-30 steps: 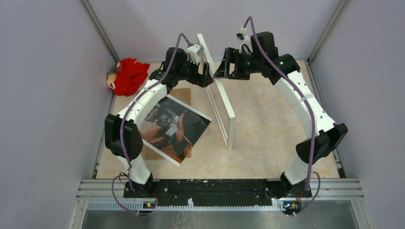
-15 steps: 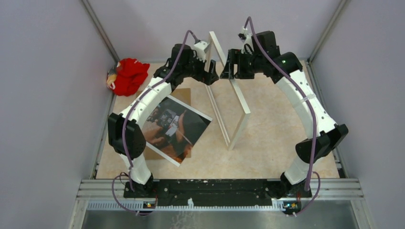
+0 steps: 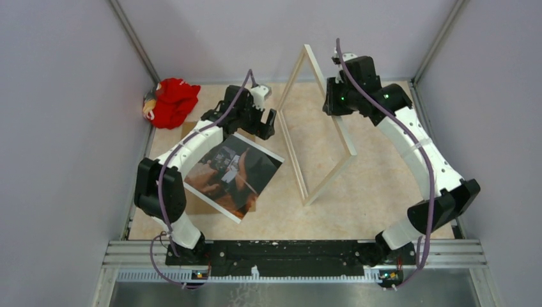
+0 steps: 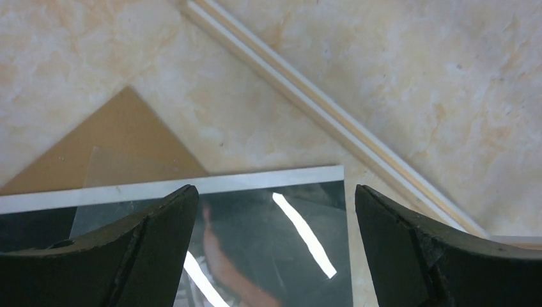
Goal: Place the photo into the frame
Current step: Turn over the photo frame at the center of the board.
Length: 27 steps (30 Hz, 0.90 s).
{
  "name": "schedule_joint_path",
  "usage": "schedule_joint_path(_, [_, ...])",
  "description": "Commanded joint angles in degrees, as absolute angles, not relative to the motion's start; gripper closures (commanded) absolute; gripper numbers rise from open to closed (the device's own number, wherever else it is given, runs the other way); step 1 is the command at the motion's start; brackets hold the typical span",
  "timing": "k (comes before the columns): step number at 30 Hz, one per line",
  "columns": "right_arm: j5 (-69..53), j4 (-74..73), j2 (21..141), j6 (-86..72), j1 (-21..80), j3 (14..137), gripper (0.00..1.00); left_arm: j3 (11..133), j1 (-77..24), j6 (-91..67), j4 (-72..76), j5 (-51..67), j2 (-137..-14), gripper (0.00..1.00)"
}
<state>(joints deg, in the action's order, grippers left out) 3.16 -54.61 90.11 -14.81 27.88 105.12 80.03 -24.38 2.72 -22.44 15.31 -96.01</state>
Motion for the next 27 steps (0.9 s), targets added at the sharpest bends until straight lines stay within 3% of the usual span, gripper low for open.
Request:
schedule_joint_path(1, [7.56, -52.67, 81.35, -9.8, 27.98, 95.89, 0.75, 73.22, -24.34, 7.07, -19.57, 12.2, -90.73, 0.01])
schedule_joint_path(19, [22.97, -42.86, 68.67, -14.45, 24.47, 65.78, 0.76, 65.78, -24.64, 12.11, -17.7, 13.45, -93.78, 0.01])
schedule_joint_path(27, [27.99, -35.76, 70.13, -7.86, 23.72, 56.1, 0.8, 64.34, -26.62, 15.18, -15.77, 11.35, -96.04, 0.01])
